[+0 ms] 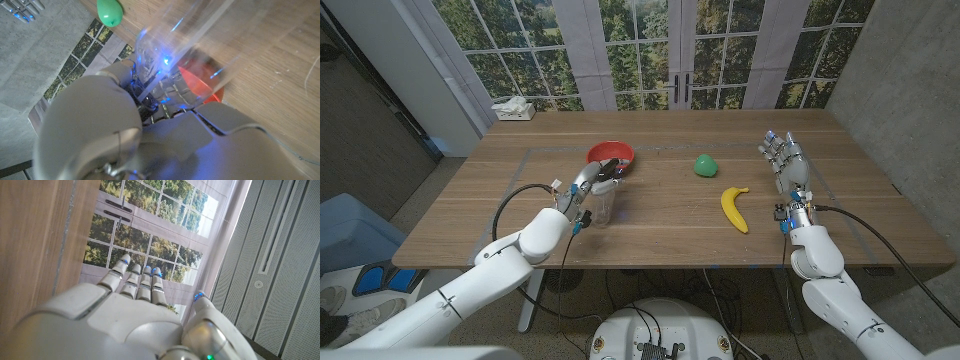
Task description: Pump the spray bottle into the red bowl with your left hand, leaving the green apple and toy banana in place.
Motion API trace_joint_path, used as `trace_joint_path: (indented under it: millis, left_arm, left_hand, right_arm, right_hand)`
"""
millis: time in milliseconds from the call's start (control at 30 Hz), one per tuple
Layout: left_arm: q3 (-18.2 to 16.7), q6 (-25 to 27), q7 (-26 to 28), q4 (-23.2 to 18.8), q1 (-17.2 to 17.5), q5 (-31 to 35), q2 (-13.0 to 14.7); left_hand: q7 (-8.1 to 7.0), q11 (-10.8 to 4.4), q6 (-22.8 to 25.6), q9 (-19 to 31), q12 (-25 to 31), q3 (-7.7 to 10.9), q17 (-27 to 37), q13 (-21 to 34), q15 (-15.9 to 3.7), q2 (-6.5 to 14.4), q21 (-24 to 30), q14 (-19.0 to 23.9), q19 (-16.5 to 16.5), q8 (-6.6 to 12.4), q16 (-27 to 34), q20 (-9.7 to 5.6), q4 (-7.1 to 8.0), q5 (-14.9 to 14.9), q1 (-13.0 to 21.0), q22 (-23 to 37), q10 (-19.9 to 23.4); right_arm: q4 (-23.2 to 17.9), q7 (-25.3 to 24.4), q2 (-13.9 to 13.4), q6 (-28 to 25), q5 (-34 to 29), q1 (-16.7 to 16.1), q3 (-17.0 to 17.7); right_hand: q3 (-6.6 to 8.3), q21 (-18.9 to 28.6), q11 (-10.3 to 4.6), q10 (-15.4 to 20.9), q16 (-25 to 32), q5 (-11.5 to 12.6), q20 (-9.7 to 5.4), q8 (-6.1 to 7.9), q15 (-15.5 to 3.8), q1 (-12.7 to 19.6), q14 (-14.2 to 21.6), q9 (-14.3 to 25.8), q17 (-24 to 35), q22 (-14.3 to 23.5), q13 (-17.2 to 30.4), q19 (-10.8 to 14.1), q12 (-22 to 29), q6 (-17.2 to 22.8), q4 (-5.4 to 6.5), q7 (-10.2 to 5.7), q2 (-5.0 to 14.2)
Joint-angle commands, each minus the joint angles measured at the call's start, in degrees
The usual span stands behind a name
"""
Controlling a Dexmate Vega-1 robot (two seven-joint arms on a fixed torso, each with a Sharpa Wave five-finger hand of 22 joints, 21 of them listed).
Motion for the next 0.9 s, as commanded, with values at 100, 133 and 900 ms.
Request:
trace_joint_path:
  millis: [100, 133, 900]
  left_arm:
    - [-0.3, -2.1, 3.6, 0.8, 2.7, 6.4, -1.3]
    - [-0.5, -2.6, 3.7, 1.0, 2.9, 6.5, -1.4]
    - [-3.2, 1.0, 6.4, -3.2, 9.0, 13.2, 0.3]
  left_hand:
    - [0.33, 0.82, -0.9, 0.2, -1.6, -1.85, -0.5, -0.4, -6.52, -1.1, -1.0, -2.5, -0.4, 0.61, -1.3, -0.25, -0.28, -0.1, -0.1, 0.1, -3.4]
    - [0.58, 0.94, -1.4, 0.2, -1.7, -2.11, -0.6, -0.4, -6.47, -1.4, -1.1, -2.7, -0.4, 0.50, -1.4, -0.31, -0.32, -0.1, 0.0, 0.1, -3.8]
    - [0.18, 0.31, -10.4, 1.0, -3.5, -11.98, -2.2, -1.5, -5.84, -10.5, -5.6, -5.0, -2.5, 0.70, -4.7, -0.76, 0.89, 0.7, -2.0, 0.2, -7.0]
  right_arm:
    - [-1.1, -1.4, -0.1, -1.1, -1.7, 0.2, 0.0]
    - [-0.9, -1.3, 0.0, -0.9, -1.6, 0.3, 0.0]
    - [-1.8, -2.0, -0.4, -1.3, -2.5, -0.2, 0.2]
  right_hand:
    - [-0.15, 0.0, -0.12, 0.4, 0.0, 0.1, 0.03, 0.15, 0.51, 0.0, 0.3, 0.1, 0.2, 0.2, 0.1, 0.5, 0.1, 0.5, -0.18, -0.32, 1.40]
    - [-0.15, 0.0, -0.15, 0.3, 0.0, 0.1, 0.05, 0.16, 0.43, 0.0, 0.3, 0.1, 0.2, 0.2, 0.1, 0.5, 0.1, 0.5, -0.19, -0.32, 1.40]
    - [-0.22, 0.0, -0.03, 0.2, 0.0, 0.1, 0.15, 0.10, 0.64, 0.0, 0.4, 0.1, 0.1, 0.2, 0.1, 0.6, 0.0, 0.4, -0.34, -0.18, 1.23]
